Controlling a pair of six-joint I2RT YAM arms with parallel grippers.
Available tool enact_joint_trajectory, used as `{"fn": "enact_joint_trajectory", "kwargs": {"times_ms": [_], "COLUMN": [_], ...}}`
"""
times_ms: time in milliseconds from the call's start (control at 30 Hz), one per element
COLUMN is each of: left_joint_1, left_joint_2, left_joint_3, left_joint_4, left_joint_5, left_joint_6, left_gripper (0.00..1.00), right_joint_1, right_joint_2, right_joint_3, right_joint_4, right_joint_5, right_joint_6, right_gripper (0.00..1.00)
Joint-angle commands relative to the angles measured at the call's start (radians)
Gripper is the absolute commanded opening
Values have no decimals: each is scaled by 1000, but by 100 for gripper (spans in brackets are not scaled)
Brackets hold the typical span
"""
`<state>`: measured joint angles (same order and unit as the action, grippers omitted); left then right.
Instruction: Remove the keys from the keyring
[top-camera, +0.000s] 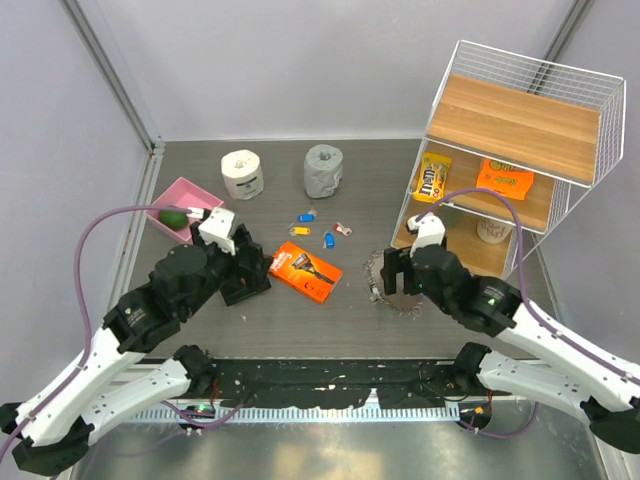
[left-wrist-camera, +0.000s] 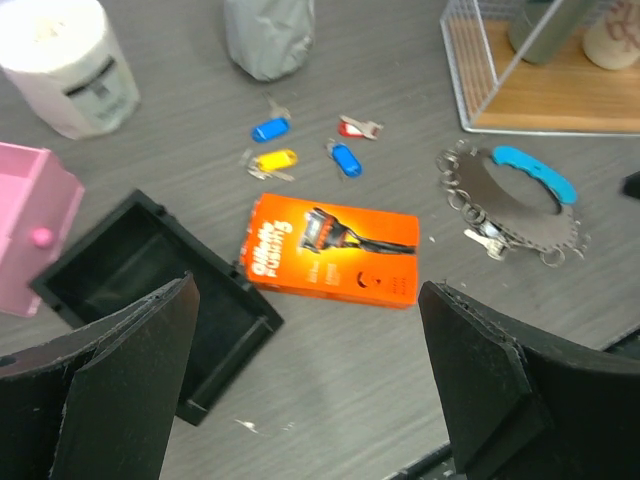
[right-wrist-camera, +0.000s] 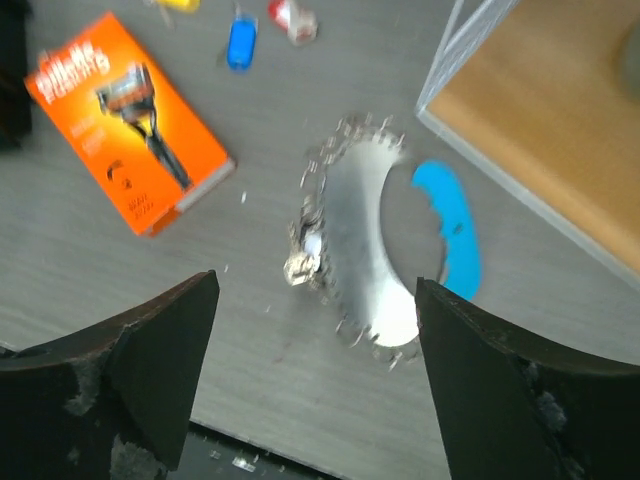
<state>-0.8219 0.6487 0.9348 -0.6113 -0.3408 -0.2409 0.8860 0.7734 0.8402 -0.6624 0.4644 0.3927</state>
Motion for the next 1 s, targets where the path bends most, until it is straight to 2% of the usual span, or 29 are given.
{"fn": "enact_joint_trajectory", "kwargs": {"times_ms": [0, 33, 167, 233, 533, 967], "left_joint_1": [1, 1, 1, 1, 1, 1], "left_joint_2": [23, 22, -1, -9, 0, -18], "left_joint_3": [-51, -79, -181, -209, -255, -275], "left_joint_4": [53, 82, 174, 199, 211, 209], "left_joint_5": [127, 140, 169, 177, 206, 180], "left_joint_6": [-138, -159, -190, -195, -198, -170], "left_gripper": [99, 99, 99, 99, 99, 99], "right_joint_1": [-2, -2, -2, -2, -1, -1], "right_joint_2": [38, 59, 145, 197, 435, 575], "right_joint_3": [-84, -107, -141, -145, -98, -85], "right_joint_4": [61, 69, 106, 122, 184, 208], "right_joint_5": [-124, -141, -176, -184, -167, -122], "right_joint_6": [109, 121, 118, 104, 49, 41], "right_gripper": [78, 70, 45, 39, 33, 34]}}
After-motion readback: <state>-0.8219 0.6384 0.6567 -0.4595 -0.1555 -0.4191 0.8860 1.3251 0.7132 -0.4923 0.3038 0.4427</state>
